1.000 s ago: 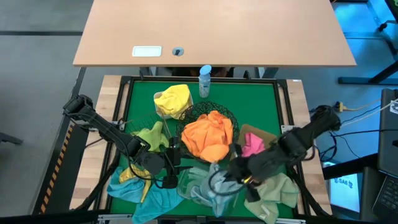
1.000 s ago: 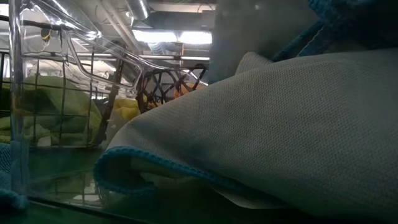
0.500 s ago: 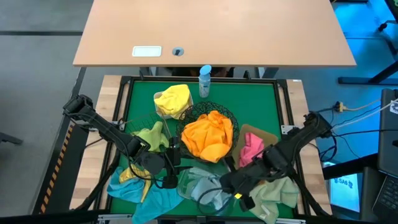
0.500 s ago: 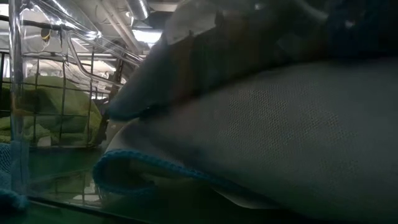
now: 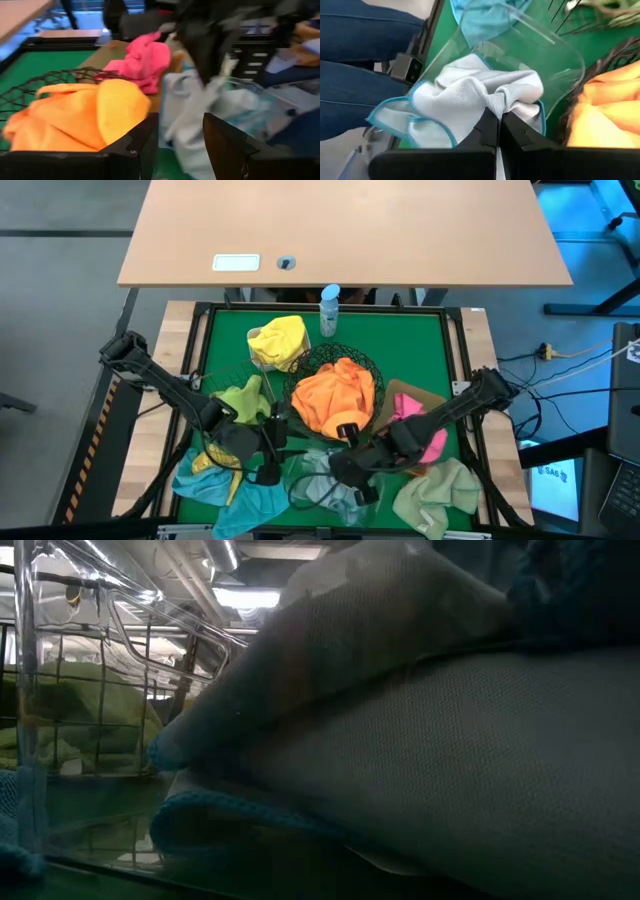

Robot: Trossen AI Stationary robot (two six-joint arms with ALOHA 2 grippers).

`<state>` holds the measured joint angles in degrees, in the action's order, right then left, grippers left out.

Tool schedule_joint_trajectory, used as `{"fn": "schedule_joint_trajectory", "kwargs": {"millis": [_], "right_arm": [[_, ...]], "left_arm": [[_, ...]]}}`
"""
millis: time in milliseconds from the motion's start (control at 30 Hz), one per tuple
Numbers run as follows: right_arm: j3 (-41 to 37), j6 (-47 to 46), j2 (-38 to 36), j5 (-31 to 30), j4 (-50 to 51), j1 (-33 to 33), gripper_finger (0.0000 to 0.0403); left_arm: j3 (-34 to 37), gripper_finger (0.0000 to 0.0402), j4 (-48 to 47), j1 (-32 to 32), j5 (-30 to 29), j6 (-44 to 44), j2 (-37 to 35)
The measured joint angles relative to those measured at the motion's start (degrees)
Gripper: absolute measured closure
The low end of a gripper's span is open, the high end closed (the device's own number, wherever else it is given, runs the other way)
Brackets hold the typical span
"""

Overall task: Sort microfiber towel by color & place in baskets
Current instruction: Put the light blue towel into the transparent bin

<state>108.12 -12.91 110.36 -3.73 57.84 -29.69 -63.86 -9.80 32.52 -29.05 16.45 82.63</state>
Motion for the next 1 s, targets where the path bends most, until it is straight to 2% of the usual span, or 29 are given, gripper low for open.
{"fn": "schedule_joint_trajectory", "kwargs": {"millis": [100,267,400,567,733,900,1000], "right_arm": [[0.00,0.00,1.68,1.83,0.01,0.63,0.0400],[0.00,0.00,3.66,1.78,0.68,1.02,0.0385],[0.00,-0.02,4.91,1.80,0.48,1.00,0.0381],[0.00,-0.17,5.59,1.63,-0.21,1.17,0.0380],[0.00,-0.22,6.22,1.20,-1.84,1.68,0.0380],[0.00,-0.28,6.28,1.73,-1.62,1.90,0.0379],[0.00,-0.28,6.28,1.80,-1.58,1.98,0.0379]], "left_arm": [[0.00,0.0255,-0.28,1.11,2.45,3.06,-1.50],[0.00,0.0255,-2.56,3.71,6.77,13.57,-3.82],[0.00,0.0255,-5.20,6.30,12.90,22.42,-3.92],[-0.02,0.0255,-9.18,9.57,21.46,40.70,-4.02],[-0.02,0.0255,-12.37,13.20,24.60,60.17,-3.98],[-0.02,0.0255,-12.81,16.57,24.58,70.85,-1.54],[-0.02,0.0255,-13.49,18.42,29.30,76.76,0.41]]}}
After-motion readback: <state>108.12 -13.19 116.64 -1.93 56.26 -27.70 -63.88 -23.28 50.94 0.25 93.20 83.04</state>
